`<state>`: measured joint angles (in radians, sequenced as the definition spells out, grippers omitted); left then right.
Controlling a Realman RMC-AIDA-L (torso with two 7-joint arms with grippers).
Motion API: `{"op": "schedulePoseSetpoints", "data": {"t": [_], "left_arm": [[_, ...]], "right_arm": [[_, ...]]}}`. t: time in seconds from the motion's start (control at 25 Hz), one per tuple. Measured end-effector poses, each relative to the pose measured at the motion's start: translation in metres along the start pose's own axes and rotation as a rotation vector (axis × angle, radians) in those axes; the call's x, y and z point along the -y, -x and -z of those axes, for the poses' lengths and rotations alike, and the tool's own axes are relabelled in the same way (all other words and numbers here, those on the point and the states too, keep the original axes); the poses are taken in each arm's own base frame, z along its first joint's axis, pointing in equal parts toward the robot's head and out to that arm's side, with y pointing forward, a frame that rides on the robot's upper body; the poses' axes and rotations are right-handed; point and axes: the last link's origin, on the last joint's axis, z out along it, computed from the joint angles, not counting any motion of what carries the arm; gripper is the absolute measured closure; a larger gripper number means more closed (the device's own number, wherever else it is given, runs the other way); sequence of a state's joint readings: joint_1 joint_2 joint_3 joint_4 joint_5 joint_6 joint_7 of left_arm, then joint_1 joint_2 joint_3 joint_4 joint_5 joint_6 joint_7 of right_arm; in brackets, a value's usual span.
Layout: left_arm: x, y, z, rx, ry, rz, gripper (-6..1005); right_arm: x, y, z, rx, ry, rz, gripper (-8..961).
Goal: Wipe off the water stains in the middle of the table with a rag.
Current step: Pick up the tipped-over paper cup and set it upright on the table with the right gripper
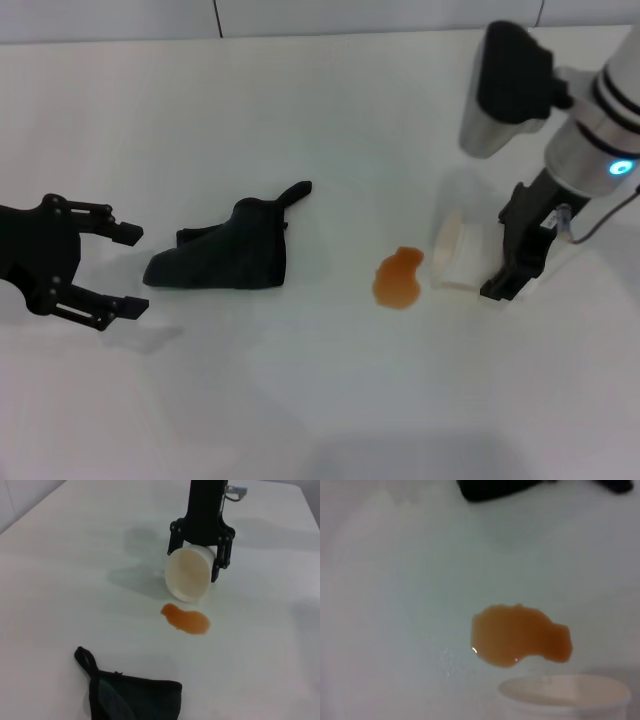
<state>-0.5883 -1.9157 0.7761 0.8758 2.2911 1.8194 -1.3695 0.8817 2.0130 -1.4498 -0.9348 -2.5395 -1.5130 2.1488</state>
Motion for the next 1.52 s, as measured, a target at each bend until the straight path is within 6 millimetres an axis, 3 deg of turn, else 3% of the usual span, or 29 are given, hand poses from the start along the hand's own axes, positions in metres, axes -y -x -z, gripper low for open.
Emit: {"op": "schedulePoseSetpoints", "data": {"t": [0.24, 0.52, 0.72, 1.08, 1.28, 1.52], "left_arm": [[-0.001, 0.004, 0.003, 0.002, -0.007, 0.012, 124], [0.0, 0.004, 0.007, 0.005, -0.017, 0.021, 124], [0.002, 0.002, 0.009, 0.005, -0.019, 0.021, 125], [0.002, -0.002, 0.009, 0.001, -0.014, 0.013, 125], [0.002, -0.001, 0.01, 0.008, -0.014, 0.013, 124], [0.002, 0.0, 0.011, 0.01, -0.015, 0.014, 124]], "right_arm": [[0.001, -0.025, 0.023, 0.234, 0.023, -0.047, 281], [-0.005, -0.078, 0.022, 0.579, -0.002, -0.125, 338], [-0.018, -0.098, 0.002, 0.833, -0.025, -0.156, 368], [-0.046, -0.112, -0.052, 1.075, -0.058, -0.214, 400], [-0.048, -0.118, -0.062, 1.133, -0.16, -0.236, 406], [-0.049, -0.13, -0.078, 1.078, -0.238, -0.272, 410]]}}
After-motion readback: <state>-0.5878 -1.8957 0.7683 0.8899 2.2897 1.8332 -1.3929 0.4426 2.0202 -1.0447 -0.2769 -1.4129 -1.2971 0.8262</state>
